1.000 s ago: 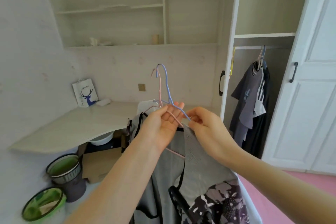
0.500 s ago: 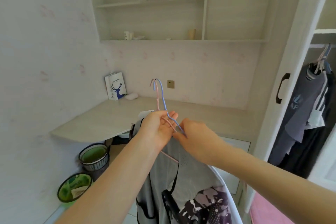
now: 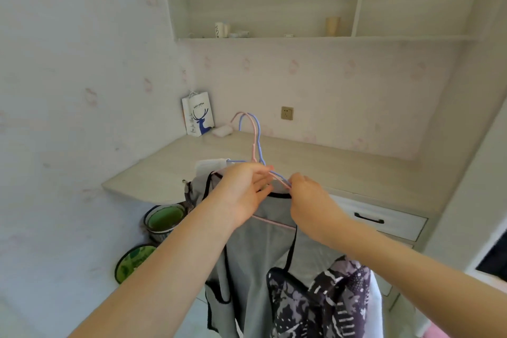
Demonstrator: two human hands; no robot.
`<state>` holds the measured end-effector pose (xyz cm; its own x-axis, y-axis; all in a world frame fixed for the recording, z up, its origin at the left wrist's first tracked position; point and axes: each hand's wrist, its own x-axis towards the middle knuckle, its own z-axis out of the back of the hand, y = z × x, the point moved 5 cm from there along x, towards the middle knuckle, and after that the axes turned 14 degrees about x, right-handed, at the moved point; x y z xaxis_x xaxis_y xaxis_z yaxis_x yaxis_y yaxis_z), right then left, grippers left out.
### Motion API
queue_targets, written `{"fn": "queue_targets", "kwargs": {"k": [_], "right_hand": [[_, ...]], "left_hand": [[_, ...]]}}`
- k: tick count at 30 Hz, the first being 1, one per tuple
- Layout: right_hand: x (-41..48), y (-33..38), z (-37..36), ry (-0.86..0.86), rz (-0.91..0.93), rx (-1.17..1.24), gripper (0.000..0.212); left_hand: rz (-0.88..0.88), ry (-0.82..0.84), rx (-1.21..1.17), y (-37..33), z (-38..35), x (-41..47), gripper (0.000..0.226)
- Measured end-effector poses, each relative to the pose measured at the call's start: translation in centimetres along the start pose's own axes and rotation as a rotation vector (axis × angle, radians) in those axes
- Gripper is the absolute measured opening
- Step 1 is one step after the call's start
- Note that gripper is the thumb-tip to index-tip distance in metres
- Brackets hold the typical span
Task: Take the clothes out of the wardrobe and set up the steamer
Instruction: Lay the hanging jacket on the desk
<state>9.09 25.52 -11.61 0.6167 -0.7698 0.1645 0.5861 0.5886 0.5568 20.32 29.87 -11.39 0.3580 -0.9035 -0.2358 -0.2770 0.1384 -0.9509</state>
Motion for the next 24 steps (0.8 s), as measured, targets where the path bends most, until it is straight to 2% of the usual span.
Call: {"fn": "queue_targets", "kwargs": {"k": [2,6,8,10,12,14,16,20,24], "right_hand": [[2.0,-0.4,-0.1,-0.041,0.046,0.090,0.019],[6.5,-1.3,1.2,-0.130,0.140,0.142,0.023],[8.9,-2.0,2.2,-0.152,0.179,0.144,0.021],[11.4,-2.7,3.3,-0.174,0.225,0.147,0.020],[13.9,-3.0,4.4,-0.201,0.294,0.147,0.019],[16.2,-3.0,5.4,-0.210,0.362,0.147,0.016],[18.4,-3.0,6.3,-0.208,0.423,0.153,0.016],[22.4,-3.3,7.2,-0.189,0.506,0.170,0.012],[25.8,-3.9,7.1,-0.172,0.564,0.240,0.011]], "left_hand": [[-0.070,-0.040,0.078,-0.9,1.0,1.5,0.022],[-0.255,-0.104,0.345,-3.4,2.9,4.0,0.015],[-0.387,-0.201,0.449,-4.7,4.5,5.1,0.017],[-0.583,-0.405,0.571,-6.0,6.7,6.1,0.017],[-0.804,-0.681,0.862,-7.6,8.6,6.7,0.019],[-0.957,-0.825,1.149,-8.8,9.6,8.0,0.030],[-0.982,-0.793,1.301,-9.8,10.6,10.1,0.039],[-0.921,-0.757,1.493,-11.1,11.8,13.3,0.048],[-0.870,-0.788,1.581,-11.3,12.7,15.1,0.044]]}}
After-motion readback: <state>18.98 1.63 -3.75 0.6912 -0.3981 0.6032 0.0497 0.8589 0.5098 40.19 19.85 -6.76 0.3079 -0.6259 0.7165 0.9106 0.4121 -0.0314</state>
